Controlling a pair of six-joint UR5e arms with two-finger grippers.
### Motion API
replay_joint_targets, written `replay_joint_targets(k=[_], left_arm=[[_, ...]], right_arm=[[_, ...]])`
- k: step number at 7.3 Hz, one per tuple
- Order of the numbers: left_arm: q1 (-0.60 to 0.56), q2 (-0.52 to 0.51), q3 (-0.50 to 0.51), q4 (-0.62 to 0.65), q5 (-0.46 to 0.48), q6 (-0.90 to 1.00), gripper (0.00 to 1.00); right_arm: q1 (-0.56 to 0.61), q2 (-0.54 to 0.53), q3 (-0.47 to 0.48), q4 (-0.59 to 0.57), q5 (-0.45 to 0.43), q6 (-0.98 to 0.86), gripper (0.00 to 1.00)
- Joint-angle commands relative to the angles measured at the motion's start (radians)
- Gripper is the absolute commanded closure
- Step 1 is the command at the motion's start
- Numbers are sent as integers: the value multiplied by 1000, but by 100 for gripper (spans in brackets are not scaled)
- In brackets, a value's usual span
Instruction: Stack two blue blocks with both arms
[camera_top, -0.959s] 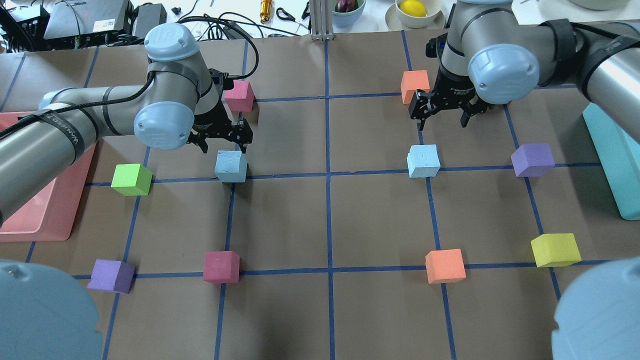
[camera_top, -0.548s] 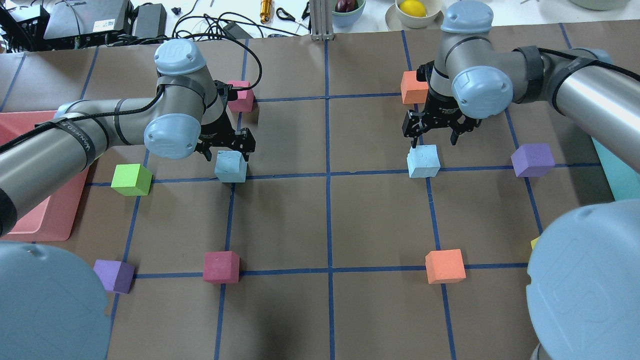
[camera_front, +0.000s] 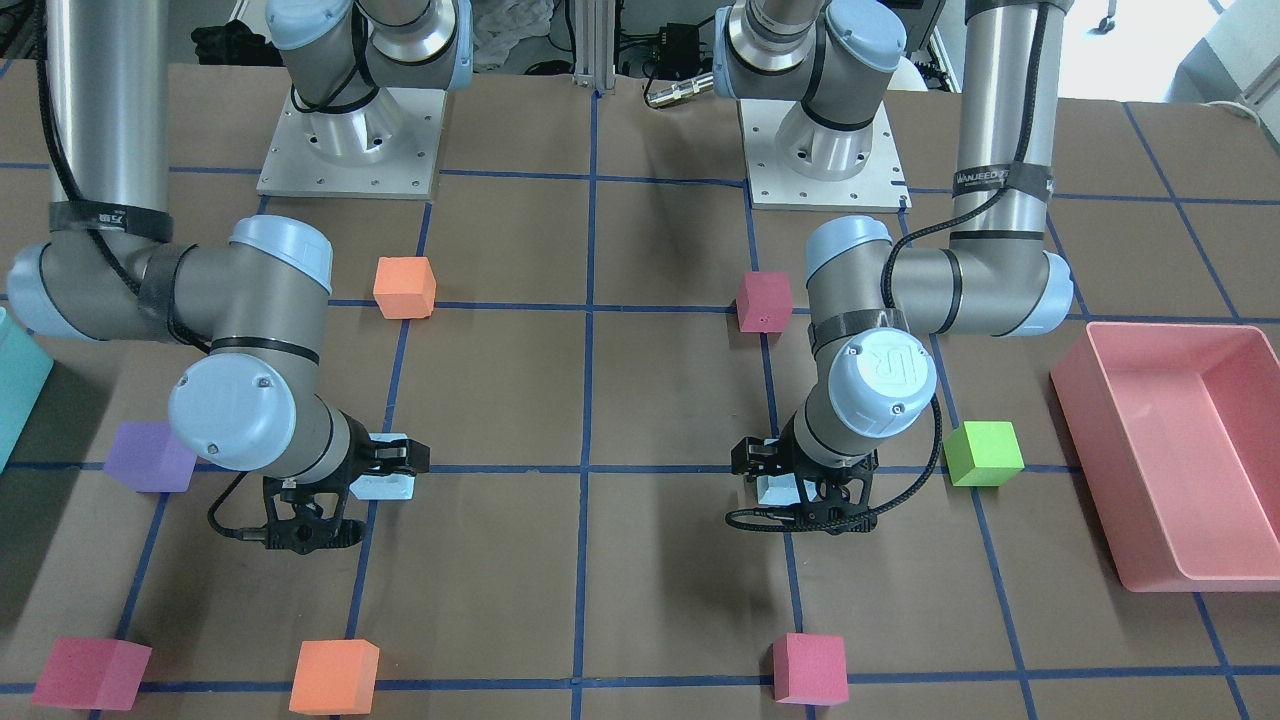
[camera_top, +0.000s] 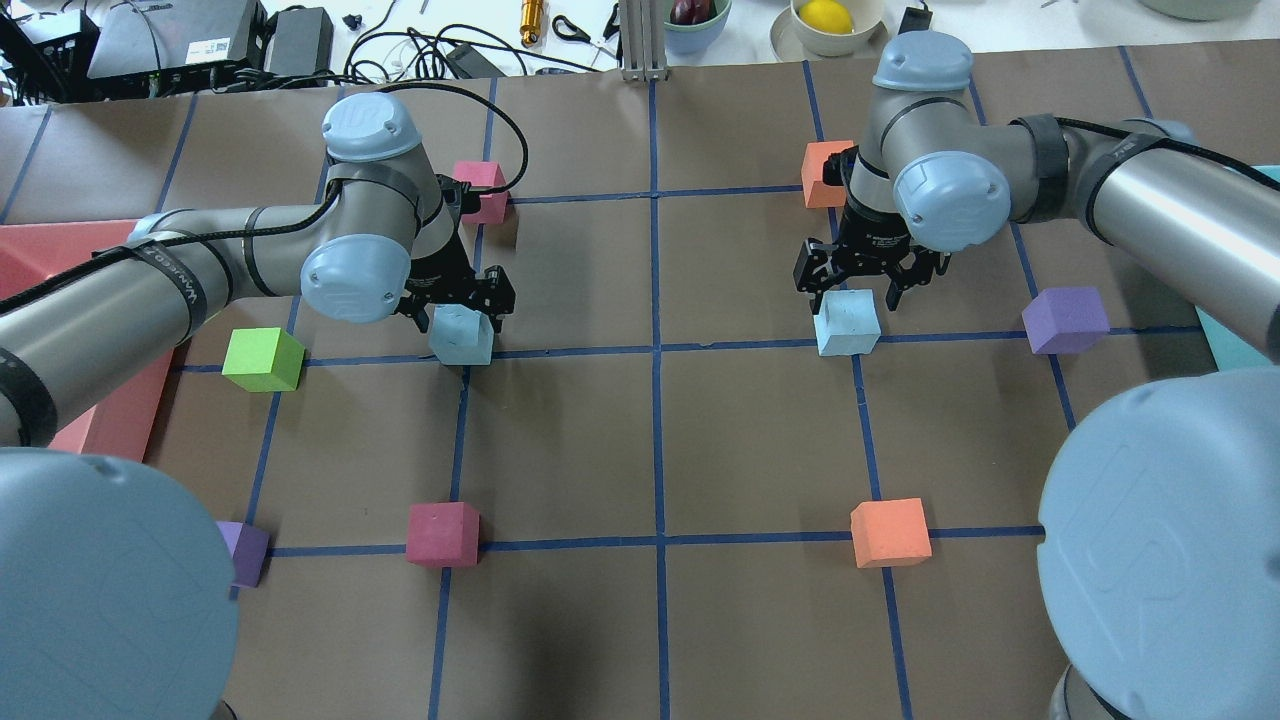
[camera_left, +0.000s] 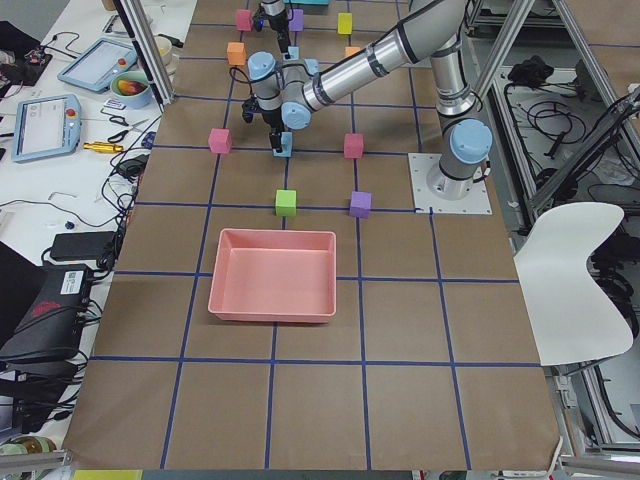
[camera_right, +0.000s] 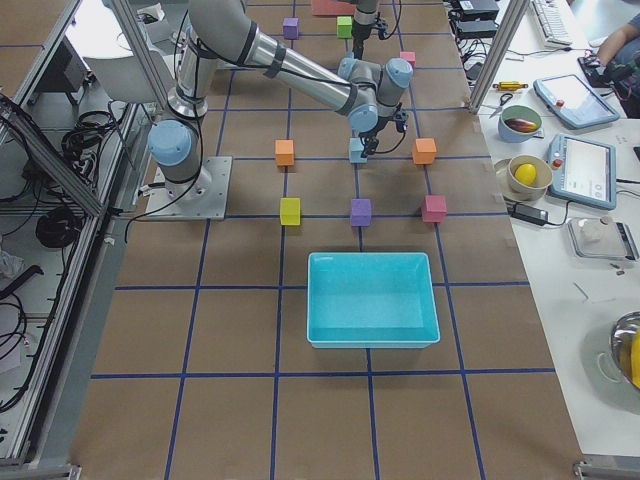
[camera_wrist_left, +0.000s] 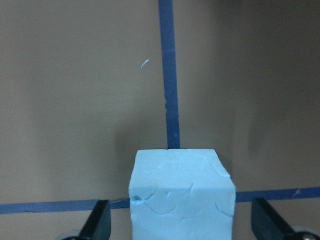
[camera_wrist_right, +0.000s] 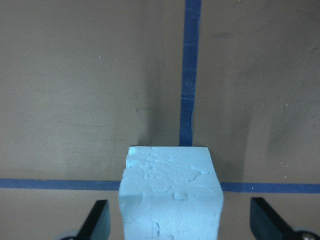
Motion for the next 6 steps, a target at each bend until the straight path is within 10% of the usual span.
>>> replay_joint_targets(k=[1, 2, 3, 6], left_arm=[[0, -12, 0, 16, 0, 1, 7], [2, -9, 0, 16, 0, 7, 28], [2, -9, -8, 13, -2, 15, 55], [2, 8, -11, 16, -2, 16, 99]], right_arm=[[-2, 11, 28, -35, 6, -2, 17], [0, 10, 42, -94, 4, -2, 69], [-2, 10, 41, -100, 4, -3, 100], [61, -13, -28, -88, 41, 85, 100]])
